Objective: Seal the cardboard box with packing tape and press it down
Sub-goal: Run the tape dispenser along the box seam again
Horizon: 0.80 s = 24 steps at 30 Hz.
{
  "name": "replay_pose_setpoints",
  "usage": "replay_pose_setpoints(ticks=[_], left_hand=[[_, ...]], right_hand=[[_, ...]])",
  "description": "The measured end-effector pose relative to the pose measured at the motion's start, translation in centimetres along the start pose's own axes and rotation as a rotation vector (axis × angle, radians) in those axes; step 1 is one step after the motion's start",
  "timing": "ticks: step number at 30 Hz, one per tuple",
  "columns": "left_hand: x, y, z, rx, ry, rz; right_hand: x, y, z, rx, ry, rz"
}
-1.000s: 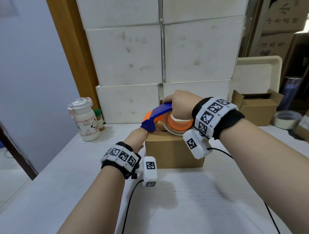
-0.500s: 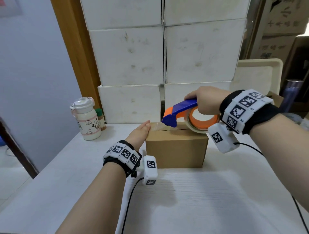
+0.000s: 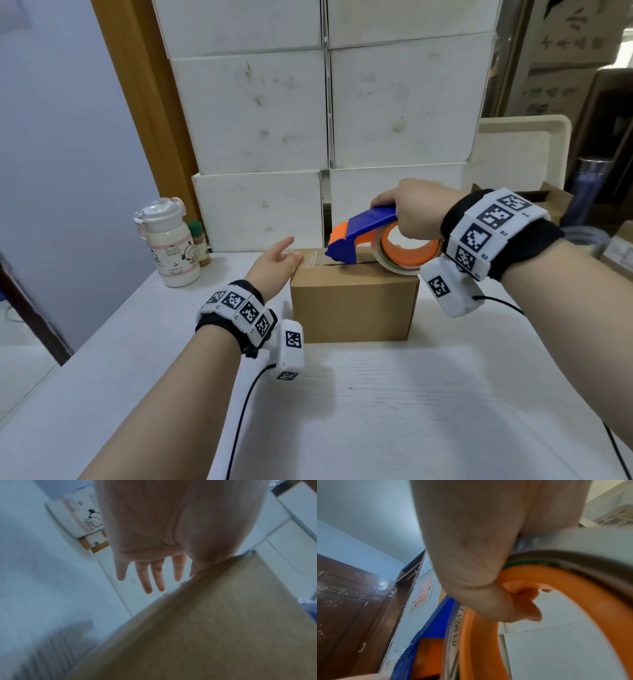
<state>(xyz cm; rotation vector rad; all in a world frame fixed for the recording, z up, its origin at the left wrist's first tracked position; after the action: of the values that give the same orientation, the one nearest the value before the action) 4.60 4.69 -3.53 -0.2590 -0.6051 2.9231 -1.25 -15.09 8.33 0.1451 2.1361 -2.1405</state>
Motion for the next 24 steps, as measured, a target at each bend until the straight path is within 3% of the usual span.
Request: replay_pose_setpoints(ticks=[4,9,16,20,24], left_hand=[[-0.1,-0.6,1.7,-0.109,0.092,0.007],[-0.1,-0.2,2.4,-0.235,0.094,-0.037],[-0.7,0.5,3.4,-0.366,0.046,-0.075],[-0.6,1.7,3.2,-0.373,-0.052,-0.069],[-0.1,2.7,2.7,-0.326,-0.063,-0.038]], right_hand=[[0.1,0.0,-0.8,0.092,-0.029,0.009],[0.0,0.1,-0.9,0.139,-0.036,-0.001],[-0.2,0.4,-1.1,0.178,-0.027,-0.025],[-0.4,0.4,-1.2,0.184,-0.025,-0.023],[-0.4,0.3,-1.1,0.187,-0.026,-0.023]])
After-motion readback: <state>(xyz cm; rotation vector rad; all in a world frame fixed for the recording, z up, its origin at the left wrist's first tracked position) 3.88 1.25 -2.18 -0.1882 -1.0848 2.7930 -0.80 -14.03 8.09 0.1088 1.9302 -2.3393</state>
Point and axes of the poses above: each hand's wrist, its own x-axis away from the middle knuckle, its own y-axis out of the palm, z = x × y, the point moved 7 cm from there along -x, towards the middle knuckle, and after that the axes turned 6 degrees about y, right-handed, at the moved point
